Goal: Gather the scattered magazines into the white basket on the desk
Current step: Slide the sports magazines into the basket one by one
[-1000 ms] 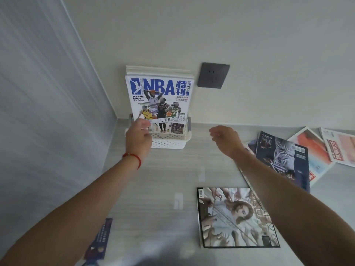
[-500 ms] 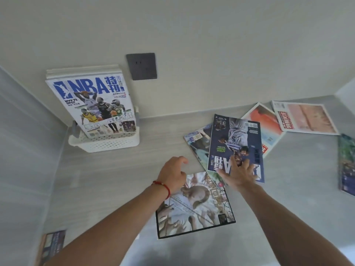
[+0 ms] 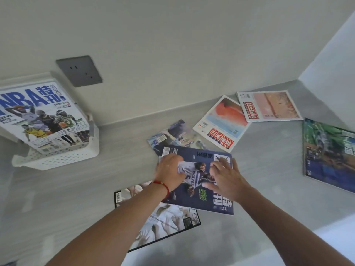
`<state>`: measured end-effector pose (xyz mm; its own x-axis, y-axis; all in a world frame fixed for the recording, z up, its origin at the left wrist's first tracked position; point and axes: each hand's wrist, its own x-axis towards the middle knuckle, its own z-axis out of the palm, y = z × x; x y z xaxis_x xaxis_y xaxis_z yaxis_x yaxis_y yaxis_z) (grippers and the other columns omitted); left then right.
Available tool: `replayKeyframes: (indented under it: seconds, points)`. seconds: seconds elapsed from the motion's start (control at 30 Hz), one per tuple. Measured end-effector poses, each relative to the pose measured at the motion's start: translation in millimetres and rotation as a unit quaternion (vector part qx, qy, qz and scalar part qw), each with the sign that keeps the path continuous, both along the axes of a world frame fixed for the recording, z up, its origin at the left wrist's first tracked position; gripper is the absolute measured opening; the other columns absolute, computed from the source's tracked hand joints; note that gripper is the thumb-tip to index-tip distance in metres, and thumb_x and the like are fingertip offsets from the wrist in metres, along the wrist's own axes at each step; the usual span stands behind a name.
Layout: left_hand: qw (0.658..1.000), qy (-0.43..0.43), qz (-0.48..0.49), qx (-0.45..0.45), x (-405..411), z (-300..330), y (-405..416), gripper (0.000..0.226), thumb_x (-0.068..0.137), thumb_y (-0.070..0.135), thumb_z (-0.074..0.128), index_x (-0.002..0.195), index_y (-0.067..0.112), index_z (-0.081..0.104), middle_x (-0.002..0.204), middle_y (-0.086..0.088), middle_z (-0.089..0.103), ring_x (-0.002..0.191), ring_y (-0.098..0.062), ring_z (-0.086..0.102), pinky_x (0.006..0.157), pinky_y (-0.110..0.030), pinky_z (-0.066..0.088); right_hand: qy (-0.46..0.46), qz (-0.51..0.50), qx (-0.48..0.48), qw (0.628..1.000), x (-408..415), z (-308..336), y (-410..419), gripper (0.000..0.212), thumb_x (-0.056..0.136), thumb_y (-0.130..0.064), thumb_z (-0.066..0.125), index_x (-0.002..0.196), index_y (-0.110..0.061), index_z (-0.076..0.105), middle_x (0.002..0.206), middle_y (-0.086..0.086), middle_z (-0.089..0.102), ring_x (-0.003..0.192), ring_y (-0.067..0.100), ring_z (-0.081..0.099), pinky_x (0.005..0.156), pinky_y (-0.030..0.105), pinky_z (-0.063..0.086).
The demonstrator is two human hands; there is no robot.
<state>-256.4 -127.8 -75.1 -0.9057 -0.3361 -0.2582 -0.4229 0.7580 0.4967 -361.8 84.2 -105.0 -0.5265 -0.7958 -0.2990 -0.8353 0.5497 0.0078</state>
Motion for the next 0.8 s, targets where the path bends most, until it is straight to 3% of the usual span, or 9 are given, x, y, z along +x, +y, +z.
replayKeyframes:
  seconds: [0.07,0.13,0.2,0.27,0.37,0.47,0.53,0.63,0.8]
  points:
    - [0.996,-0.080,-0.024,-0.042,-6.2,-12.7,1.8,0.066,0.088,0.031,0.071,0.147,0.022,0.044,0.161,-0.006,0.032,0.152,-0.028,0.026,0.119,-0.047,0.033,-0.012,-0.042,-0.026,0.999,8.0,-0.4,1.1,0.083,0.083,-0.084,0.028,0.135,-0.021,0.044,0.144,0.007,0.049,0.141,0.031,0.039,0.118,0.063,0.023]
    - [0.987,-0.136,-0.043,-0.069,-9.0,-27.3,6.0,0.080,0.090,0.040,0.068,0.157,0.025,0.026,0.171,-0.007,0.007,0.158,-0.032,0.007,0.124,-0.056,0.022,-0.033,-0.049,-0.022,0.998,18.1,-5.8,4.7,0.091,0.081,-0.085,0.038,0.147,-0.023,0.032,0.153,0.013,0.036,0.149,0.036,0.027,0.119,0.065,0.015]
    - [0.985,-0.143,-0.049,-0.086,-9.2,-39.6,10.6,0.087,0.093,0.046,0.064,0.161,0.026,0.014,0.172,-0.009,-0.003,0.159,-0.036,-0.001,0.126,-0.059,0.013,-0.063,-0.053,-0.014,0.996,25.3,-12.2,10.7,0.098,0.081,-0.081,0.047,0.157,-0.026,0.018,0.161,0.010,0.020,0.156,0.035,0.008,0.121,0.067,0.008]
    - [0.984,-0.125,-0.069,-0.111,-12.7,-44.8,11.3,0.090,0.093,0.050,0.062,0.162,0.025,0.009,0.171,-0.011,-0.006,0.158,-0.036,-0.005,0.127,-0.058,0.007,-0.084,-0.051,-0.031,0.995,25.1,-15.8,18.0,0.096,0.084,-0.074,0.054,0.159,-0.028,0.014,0.163,0.006,0.014,0.157,0.029,0.000,0.122,0.067,0.007]
    - [0.983,-0.119,-0.104,-0.094,-26.1,-39.7,9.0,0.084,0.096,0.046,0.060,0.162,0.022,0.013,0.170,-0.013,0.007,0.158,-0.036,0.006,0.127,-0.055,0.010,-0.090,-0.001,-0.042,0.995,15.3,-15.1,28.3,0.091,0.085,-0.065,0.062,0.157,-0.032,0.017,0.162,0.002,0.015,0.157,0.023,0.002,0.123,0.064,0.007]
    - [0.985,-0.109,-0.090,-0.102,-39.4,-28.4,15.4,0.062,0.098,0.030,0.062,0.152,0.017,0.033,0.150,-0.016,0.040,0.142,-0.036,0.037,0.116,-0.049,0.037,-0.097,0.031,-0.022,0.995,5.0,-13.2,36.0,0.089,0.088,-0.060,0.064,0.157,-0.037,0.014,0.165,-0.003,0.010,0.157,0.021,-0.002,0.125,0.060,0.003]
    - [0.980,-0.130,-0.084,-0.122,-42.8,-22.3,22.1,0.054,0.098,0.035,0.062,0.144,0.014,0.043,0.142,-0.016,0.045,0.134,-0.036,0.043,0.107,-0.049,0.043,-0.100,0.022,-0.001,0.995,3.9,-13.6,40.8,0.091,0.090,-0.060,0.062,0.160,-0.039,0.007,0.170,-0.007,0.001,0.157,0.020,-0.010,0.125,0.059,-0.003]
    - [0.982,-0.137,-0.064,-0.112,-41.1,-14.6,24.1,0.043,0.098,0.042,0.060,0.131,0.014,0.055,0.135,-0.017,0.050,0.126,-0.038,0.049,0.102,-0.049,0.046,-0.098,-0.025,-0.016,0.995,9.1,-16.3,46.2,0.100,0.088,-0.059,0.066,0.160,-0.040,-0.001,0.171,-0.008,-0.004,0.157,0.022,-0.011,0.124,0.058,-0.004]
    - [0.994,-0.071,-0.083,0.015,-20.8,1.4,11.3,0.017,0.100,0.029,0.059,0.116,0.020,0.057,0.113,-0.012,0.070,0.103,-0.038,0.067,0.087,-0.044,0.056,-0.113,-0.182,-0.089,0.973,29.0,-17.2,55.0,0.108,0.085,-0.058,0.070,0.160,-0.029,-0.001,0.171,-0.007,-0.005,0.157,0.022,-0.010,0.125,0.058,0.000]
